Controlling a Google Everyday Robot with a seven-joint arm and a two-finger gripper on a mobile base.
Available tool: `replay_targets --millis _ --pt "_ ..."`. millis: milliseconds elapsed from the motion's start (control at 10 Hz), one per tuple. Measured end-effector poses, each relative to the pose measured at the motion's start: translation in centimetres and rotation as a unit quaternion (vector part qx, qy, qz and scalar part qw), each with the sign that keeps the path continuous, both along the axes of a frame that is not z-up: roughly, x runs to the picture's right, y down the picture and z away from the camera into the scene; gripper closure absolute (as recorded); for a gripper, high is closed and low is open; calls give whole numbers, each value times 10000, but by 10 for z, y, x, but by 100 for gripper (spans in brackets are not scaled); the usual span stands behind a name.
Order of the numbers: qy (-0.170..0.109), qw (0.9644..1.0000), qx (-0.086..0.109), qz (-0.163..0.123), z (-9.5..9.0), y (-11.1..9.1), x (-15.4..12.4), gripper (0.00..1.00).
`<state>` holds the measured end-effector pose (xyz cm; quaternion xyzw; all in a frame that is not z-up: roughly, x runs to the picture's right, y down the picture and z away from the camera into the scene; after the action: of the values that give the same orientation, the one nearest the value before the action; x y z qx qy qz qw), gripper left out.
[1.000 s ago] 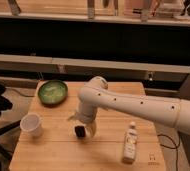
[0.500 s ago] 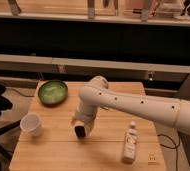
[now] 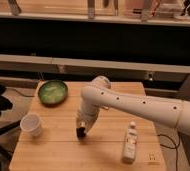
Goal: Knock the eraser over
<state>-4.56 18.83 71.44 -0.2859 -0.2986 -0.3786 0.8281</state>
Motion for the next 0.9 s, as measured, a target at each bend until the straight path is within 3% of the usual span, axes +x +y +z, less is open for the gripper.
replay_targets --millis 200,500,900 --pt "-3 10000 -15 -8 0 0 -1 100" --pt "98 9999 -62 64 15 -3 12 100" --pt "120 9998 -156 69 18 -2 8 100"
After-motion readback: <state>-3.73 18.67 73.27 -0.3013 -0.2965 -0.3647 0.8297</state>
